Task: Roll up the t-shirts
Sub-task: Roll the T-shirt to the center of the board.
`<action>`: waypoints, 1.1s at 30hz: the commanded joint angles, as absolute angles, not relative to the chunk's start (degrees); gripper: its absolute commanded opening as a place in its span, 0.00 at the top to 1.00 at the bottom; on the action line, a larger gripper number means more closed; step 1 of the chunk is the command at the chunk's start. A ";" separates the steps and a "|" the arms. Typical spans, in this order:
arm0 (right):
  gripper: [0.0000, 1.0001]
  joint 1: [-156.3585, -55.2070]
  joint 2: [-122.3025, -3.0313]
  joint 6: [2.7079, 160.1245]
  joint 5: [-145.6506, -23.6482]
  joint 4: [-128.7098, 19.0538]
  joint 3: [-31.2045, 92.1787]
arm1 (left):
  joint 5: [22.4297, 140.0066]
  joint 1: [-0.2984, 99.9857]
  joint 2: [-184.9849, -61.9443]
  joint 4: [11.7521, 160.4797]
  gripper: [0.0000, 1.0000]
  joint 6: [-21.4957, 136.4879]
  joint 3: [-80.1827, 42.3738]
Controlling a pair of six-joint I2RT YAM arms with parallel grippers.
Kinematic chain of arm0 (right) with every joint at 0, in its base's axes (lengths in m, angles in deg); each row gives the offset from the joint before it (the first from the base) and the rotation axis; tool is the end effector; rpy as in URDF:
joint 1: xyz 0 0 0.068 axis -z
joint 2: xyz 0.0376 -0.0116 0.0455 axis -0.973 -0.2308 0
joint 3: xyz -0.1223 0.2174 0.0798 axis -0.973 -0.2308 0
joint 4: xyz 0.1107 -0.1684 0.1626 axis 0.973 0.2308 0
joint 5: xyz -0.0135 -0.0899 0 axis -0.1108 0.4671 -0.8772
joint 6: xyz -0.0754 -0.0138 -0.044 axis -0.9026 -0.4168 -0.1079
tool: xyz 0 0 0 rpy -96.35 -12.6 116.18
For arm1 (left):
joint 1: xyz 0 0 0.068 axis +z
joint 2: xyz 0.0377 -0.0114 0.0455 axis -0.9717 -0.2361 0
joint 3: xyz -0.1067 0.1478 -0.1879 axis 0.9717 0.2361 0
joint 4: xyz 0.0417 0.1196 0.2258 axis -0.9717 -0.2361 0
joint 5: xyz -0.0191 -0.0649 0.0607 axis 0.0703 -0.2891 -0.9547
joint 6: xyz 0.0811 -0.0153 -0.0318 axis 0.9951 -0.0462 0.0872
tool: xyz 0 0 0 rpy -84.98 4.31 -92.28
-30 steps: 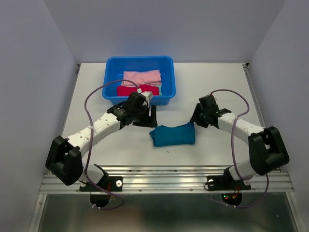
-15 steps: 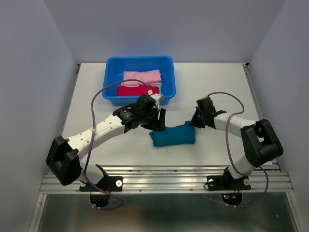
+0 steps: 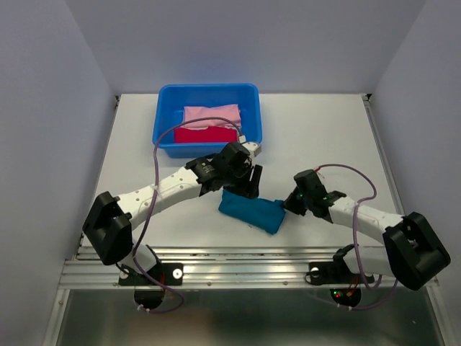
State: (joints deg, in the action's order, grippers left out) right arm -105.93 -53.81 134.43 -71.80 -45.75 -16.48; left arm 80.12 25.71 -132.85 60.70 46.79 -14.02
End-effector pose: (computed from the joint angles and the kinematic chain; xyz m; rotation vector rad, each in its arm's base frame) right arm 0.2223 0.1165 0.1087 0.7158 2.4734 0.5169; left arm 0.2216 -0.2854 0.2500 0.6567 2.3186 -0.7764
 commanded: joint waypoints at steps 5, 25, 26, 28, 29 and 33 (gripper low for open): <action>0.99 -108.21 -47.24 139.73 -67.34 -40.39 -15.97 | 78.68 18.26 -134.81 60.19 0.43 51.14 -19.95; 0.99 -108.21 -47.85 145.26 -64.71 -40.92 -19.57 | 50.82 4.80 -141.92 71.00 0.54 39.55 -11.08; 0.99 -108.21 -47.86 145.96 -64.36 -41.10 -20.01 | 50.03 4.80 -141.66 72.40 0.52 39.20 -10.20; 0.99 -108.21 -48.03 148.42 -63.56 -41.88 -21.59 | 49.23 4.80 -140.96 73.81 0.50 39.28 -9.58; 0.99 -108.21 -47.94 149.82 -63.74 -42.58 -22.20 | 49.57 4.80 -140.87 74.86 0.49 39.54 -9.49; 0.99 -108.21 -47.94 152.12 -64.09 -44.43 -23.44 | 50.01 4.89 -140.87 74.96 0.48 39.46 -9.23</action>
